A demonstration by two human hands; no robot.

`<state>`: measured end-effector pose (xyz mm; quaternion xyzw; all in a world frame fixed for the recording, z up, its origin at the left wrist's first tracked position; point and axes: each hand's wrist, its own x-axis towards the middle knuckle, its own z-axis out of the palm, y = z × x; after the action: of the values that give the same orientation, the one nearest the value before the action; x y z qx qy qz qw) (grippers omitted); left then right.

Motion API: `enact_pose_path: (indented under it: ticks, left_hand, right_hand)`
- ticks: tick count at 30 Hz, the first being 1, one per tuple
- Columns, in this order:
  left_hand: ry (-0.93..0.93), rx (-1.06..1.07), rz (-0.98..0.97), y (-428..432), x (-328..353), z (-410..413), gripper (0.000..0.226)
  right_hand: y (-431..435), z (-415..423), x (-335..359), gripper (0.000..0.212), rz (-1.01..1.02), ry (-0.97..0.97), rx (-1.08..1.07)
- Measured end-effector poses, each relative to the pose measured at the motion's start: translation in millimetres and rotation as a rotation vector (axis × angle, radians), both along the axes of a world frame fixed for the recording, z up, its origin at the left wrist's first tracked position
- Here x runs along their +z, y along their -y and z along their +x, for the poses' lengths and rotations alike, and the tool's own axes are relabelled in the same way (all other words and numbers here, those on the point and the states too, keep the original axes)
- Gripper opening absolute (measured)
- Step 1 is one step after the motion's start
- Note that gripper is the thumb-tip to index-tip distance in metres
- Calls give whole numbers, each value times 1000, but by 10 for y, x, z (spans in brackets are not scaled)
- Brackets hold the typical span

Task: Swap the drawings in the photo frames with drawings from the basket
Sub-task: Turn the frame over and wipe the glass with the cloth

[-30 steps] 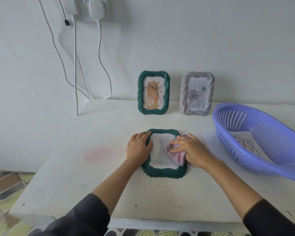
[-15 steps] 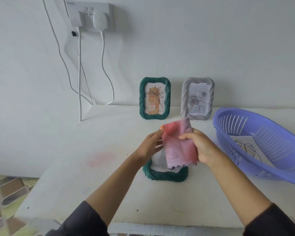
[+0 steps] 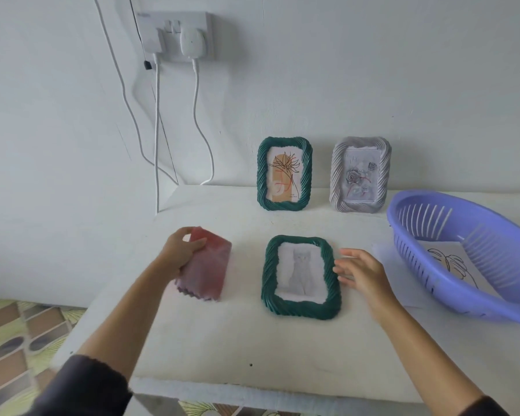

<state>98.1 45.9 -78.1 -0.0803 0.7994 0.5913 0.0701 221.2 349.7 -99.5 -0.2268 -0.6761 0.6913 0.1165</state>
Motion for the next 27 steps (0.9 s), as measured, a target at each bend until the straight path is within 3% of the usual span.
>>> enact_pose_path:
  ticks: [5, 8, 10, 13, 17, 22, 27]
  left_hand:
    - [-113, 43, -363, 92, -178, -53, 46]
    - [-258, 139, -703, 16, -244, 31, 47]
    - [-385, 191, -820, -27, -246, 107, 43]
    - [-545, -50, -905, -92, -283, 185, 39]
    - [-382, -342, -1094, -87, -510, 259, 56]
    - [-271, -388, -1174, -105, -474, 252, 57]
    - [-380, -237, -1003, -525, -295, 527, 56]
  right_hand:
    - [-2, 15, -99, 16, 8, -76, -25]
    - [-27, 19, -131, 19, 67, -87, -47]
    - [-43, 40, -152, 22, 126, -79, -59]
    - [-57, 95, -177, 28, 368, 7, -84]
    - [-18, 126, -204, 33, 730, 115, -44]
    - [72, 128, -198, 41, 990, 317, 76]
    - [163, 102, -147, 33, 1034, 344, 51]
